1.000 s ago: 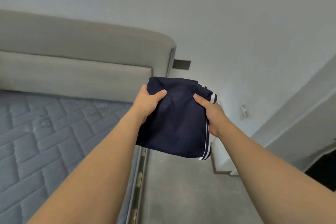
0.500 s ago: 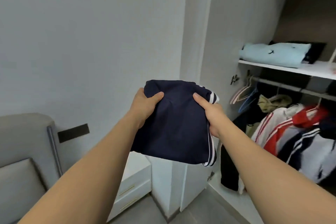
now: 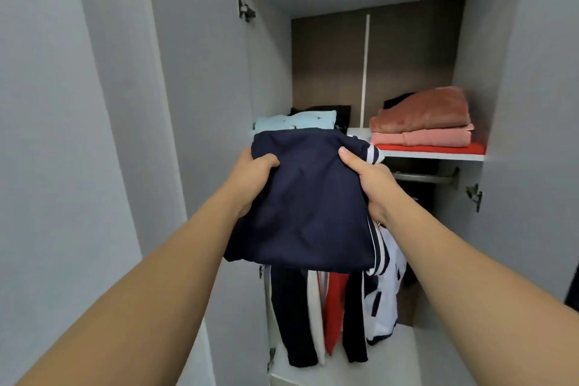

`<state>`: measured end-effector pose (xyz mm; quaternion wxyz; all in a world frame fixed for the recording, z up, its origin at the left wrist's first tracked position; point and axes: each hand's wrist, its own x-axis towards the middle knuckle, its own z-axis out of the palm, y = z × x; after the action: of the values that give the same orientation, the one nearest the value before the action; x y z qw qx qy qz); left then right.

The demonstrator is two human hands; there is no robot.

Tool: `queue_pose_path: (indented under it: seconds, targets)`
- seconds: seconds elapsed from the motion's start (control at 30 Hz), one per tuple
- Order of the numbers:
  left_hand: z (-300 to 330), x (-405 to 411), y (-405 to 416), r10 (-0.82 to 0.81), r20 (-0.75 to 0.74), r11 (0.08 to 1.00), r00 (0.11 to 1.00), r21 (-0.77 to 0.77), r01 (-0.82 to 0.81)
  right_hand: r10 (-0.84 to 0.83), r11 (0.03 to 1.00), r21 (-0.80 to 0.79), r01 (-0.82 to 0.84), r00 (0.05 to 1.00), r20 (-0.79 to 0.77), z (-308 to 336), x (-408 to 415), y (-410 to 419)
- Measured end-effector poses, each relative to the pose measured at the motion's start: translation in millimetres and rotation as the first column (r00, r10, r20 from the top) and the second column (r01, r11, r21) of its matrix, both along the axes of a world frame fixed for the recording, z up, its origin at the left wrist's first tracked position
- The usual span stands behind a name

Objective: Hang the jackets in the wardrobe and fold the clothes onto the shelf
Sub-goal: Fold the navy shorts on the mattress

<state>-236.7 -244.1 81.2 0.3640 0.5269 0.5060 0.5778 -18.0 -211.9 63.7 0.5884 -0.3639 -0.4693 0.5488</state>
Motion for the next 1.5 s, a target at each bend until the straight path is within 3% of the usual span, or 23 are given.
queue_pose_path:
  seconds: [0.13, 0.33, 0.67, 0.93, 1.1, 1.5]
  targets:
    - [16, 44, 71, -0.061, -0.033, 0.998, 0.998, -0.013, 0.060, -0.097, 0.995, 0.026, 0.098, 0.995, -0.033, 17, 45, 56]
    - [62, 78, 179, -0.013, -0.070, 0.996, 0.997, 0.090, 0.019, -0.106, 0.992, 0.070, 0.110, 0.993, -0.056, 64, 73, 153]
    - [179, 57, 357, 0.147, -0.070, 0.925, 0.987, 0.363, -0.112, -0.114, 0.982, 0.142, 0.123, 0.991, -0.071, 171, 37, 315]
    - [239, 28, 507, 0.155, -0.037, 0.884, 0.987, 0.451, -0.122, -0.218, 0.937, 0.265, 0.227, 0.974, -0.066, 227, 5, 435]
    - [260, 31, 585, 0.153, -0.063, 0.908, 0.986, 0.404, -0.115, -0.252, 0.906, 0.331, 0.263, 0.965, -0.077, 249, 3, 505]
    - [235, 27, 753, 0.163, -0.205, 0.974, 0.965, 0.191, -0.124, -0.338, 0.930, 0.178, 0.321, 0.939, 0.070, 222, -2, 672]
